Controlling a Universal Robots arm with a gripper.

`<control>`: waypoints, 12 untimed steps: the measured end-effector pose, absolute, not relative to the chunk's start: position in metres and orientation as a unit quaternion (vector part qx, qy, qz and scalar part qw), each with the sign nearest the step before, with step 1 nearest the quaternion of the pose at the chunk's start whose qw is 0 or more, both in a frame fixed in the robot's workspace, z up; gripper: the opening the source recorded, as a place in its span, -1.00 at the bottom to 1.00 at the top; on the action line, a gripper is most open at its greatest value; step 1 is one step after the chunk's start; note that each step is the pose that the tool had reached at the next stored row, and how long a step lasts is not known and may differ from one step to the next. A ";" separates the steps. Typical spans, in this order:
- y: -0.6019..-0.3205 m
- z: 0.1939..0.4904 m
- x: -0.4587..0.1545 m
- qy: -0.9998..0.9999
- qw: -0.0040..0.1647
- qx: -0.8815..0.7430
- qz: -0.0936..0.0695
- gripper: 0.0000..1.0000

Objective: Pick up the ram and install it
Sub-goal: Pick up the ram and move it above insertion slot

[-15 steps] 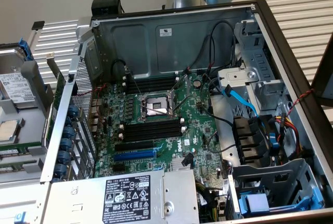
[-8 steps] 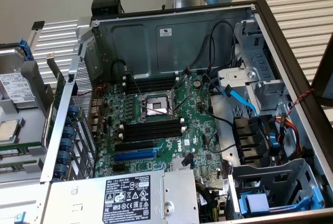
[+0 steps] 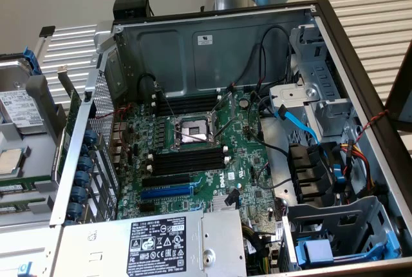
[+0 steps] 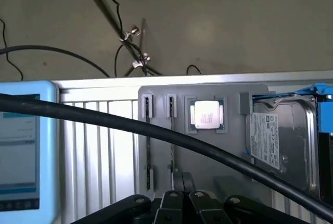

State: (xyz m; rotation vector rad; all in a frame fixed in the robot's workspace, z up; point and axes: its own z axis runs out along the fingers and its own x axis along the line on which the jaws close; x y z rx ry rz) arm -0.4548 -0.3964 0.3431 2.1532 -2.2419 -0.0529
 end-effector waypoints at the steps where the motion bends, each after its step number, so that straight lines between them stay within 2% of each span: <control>1: -0.396 0.343 -0.454 -0.720 0.017 0.693 -0.017 -0.79; 12: -0.396 0.339 -0.453 -0.716 0.017 0.698 -0.017 -0.79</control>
